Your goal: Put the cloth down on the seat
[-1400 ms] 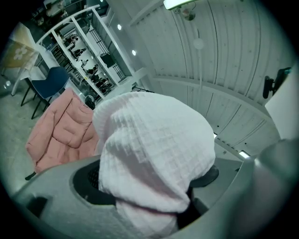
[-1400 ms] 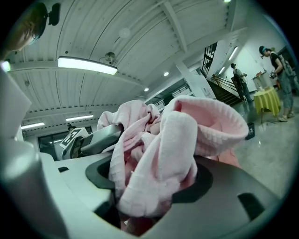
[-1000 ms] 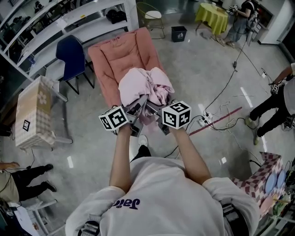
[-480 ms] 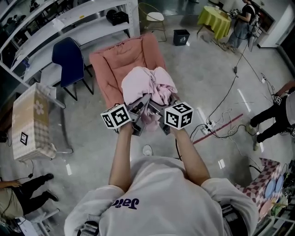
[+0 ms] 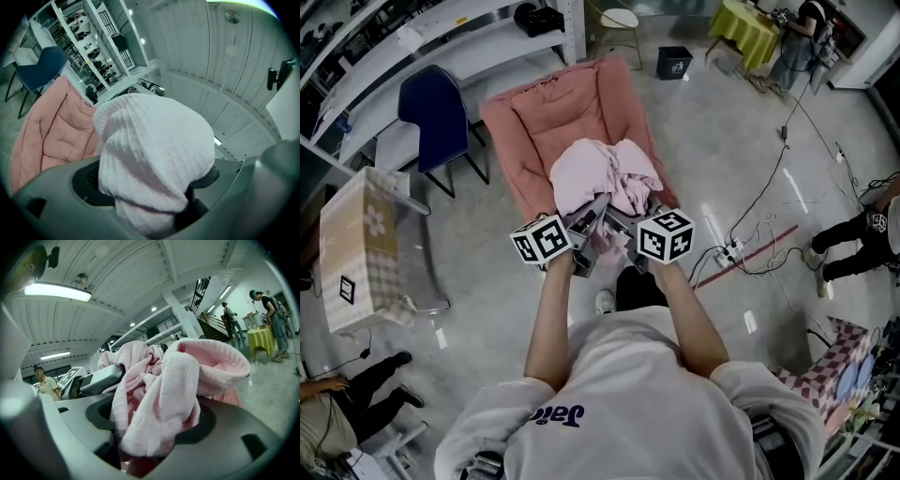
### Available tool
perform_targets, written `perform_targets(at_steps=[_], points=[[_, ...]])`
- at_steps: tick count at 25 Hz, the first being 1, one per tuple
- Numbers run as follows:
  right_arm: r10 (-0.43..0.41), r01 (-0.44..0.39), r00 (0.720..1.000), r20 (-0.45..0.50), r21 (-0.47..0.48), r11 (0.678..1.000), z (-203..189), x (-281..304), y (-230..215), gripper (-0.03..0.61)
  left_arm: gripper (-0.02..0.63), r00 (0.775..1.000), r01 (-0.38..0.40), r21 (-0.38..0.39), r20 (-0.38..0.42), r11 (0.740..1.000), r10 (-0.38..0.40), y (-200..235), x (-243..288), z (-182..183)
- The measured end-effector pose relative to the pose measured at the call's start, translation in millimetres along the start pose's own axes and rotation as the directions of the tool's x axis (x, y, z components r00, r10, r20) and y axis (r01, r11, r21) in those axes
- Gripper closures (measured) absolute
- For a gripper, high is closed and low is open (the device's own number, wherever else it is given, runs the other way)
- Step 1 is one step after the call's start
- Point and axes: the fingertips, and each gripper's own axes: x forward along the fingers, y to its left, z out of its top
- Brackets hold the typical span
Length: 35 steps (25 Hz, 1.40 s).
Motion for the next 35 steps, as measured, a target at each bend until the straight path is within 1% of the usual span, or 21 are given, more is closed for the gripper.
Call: perform_targets(at_steps=[4, 8, 14, 19, 23, 28, 35], points=[[-0.006, 0.006, 1.000, -0.027, 0.014, 1.000, -10, 19, -18, 0.268, 0.169, 1.000, -0.015, -0.034, 0.001, 0.999, 0.015, 25, 12, -1], [0.008, -0.005, 0.998, -0.070, 0.033, 0.999, -19, 40, -44, 0.267, 0.169, 0.999, -0.050, -0.047, -0.010, 0.998, 0.050, 54, 30, -2], [0.021, -0.012, 0.989, -0.146, 0.062, 0.998, -34, 77, -96, 0.265, 0.169, 0.995, -0.101, -0.059, -0.025, 0.993, 0.100, 105, 70, -3], [0.040, -0.018, 0.977, -0.208, 0.105, 0.994, -46, 111, -143, 0.265, 0.169, 0.987, -0.156, -0.093, -0.046, 0.983, 0.153, 152, 107, -4], [0.044, -0.010, 0.966, -0.256, 0.133, 0.991, -62, 139, -185, 0.265, 0.169, 0.979, -0.197, -0.104, -0.073, 0.975, 0.191, 194, 137, -9], [0.023, 0.029, 0.938, -0.346, 0.144, 0.989, -102, 170, -238, 0.264, 0.169, 0.962, -0.246, -0.094, -0.147, 0.965, 0.231, 256, 169, -33], [0.015, 0.098, 0.894, -0.447, 0.230, 0.968, -179, 216, -291, 0.265, 0.169, 0.925, -0.337, -0.148, -0.234, 0.930, 0.298, 351, 188, -76]])
